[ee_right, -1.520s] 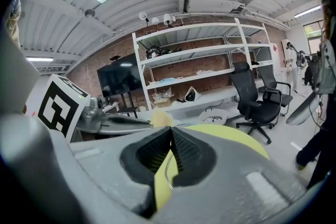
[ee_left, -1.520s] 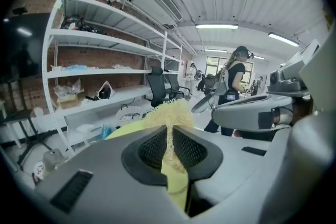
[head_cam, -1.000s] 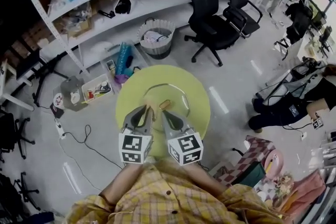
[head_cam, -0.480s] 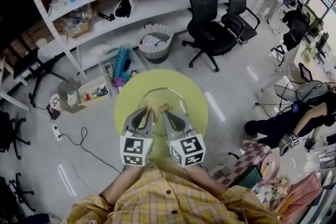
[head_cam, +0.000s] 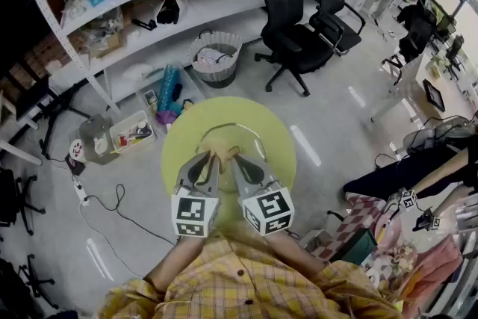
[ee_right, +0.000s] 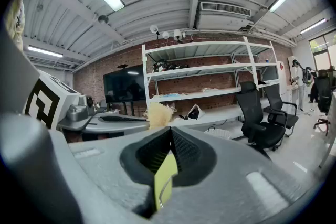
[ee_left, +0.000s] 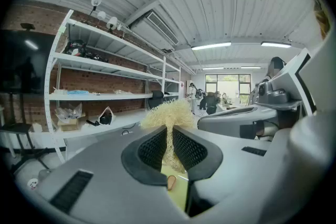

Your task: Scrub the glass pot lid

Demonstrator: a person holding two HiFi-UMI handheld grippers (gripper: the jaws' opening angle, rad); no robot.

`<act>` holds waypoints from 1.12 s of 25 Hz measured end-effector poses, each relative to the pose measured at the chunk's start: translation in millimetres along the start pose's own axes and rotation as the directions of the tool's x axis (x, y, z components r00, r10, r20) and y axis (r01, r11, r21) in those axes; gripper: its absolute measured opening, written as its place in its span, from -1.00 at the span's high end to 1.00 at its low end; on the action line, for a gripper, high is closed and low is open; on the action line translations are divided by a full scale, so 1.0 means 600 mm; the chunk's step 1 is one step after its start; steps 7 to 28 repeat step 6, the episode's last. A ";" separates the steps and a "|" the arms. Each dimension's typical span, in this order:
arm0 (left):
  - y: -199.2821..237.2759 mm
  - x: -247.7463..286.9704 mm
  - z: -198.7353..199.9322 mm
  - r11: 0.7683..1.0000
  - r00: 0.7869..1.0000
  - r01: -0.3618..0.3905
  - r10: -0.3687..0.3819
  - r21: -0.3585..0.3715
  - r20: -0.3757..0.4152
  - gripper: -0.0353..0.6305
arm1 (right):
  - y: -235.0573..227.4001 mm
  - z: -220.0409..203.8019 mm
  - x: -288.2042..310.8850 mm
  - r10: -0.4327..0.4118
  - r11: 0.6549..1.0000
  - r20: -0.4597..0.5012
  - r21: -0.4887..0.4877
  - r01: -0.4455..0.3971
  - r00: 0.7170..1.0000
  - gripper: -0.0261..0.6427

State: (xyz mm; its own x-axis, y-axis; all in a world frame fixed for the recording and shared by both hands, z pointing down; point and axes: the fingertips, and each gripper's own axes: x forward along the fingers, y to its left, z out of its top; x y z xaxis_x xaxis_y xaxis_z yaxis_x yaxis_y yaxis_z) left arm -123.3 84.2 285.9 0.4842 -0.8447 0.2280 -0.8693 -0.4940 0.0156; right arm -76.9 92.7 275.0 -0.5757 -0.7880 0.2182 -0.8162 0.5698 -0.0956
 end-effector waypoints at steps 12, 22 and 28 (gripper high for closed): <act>0.010 0.013 0.005 1.000 1.000 -0.011 0.011 -0.025 0.016 0.80 | -0.014 0.008 0.002 0.000 1.000 0.009 -0.011 0.000 1.000 0.93; 0.010 0.013 0.005 1.000 1.000 -0.011 0.011 -0.025 0.016 0.80 | -0.014 0.008 0.002 0.000 1.000 0.009 -0.011 0.000 1.000 0.93; 0.010 0.013 0.005 1.000 1.000 -0.011 0.011 -0.025 0.016 0.80 | -0.014 0.008 0.002 0.000 1.000 0.009 -0.011 0.000 1.000 0.93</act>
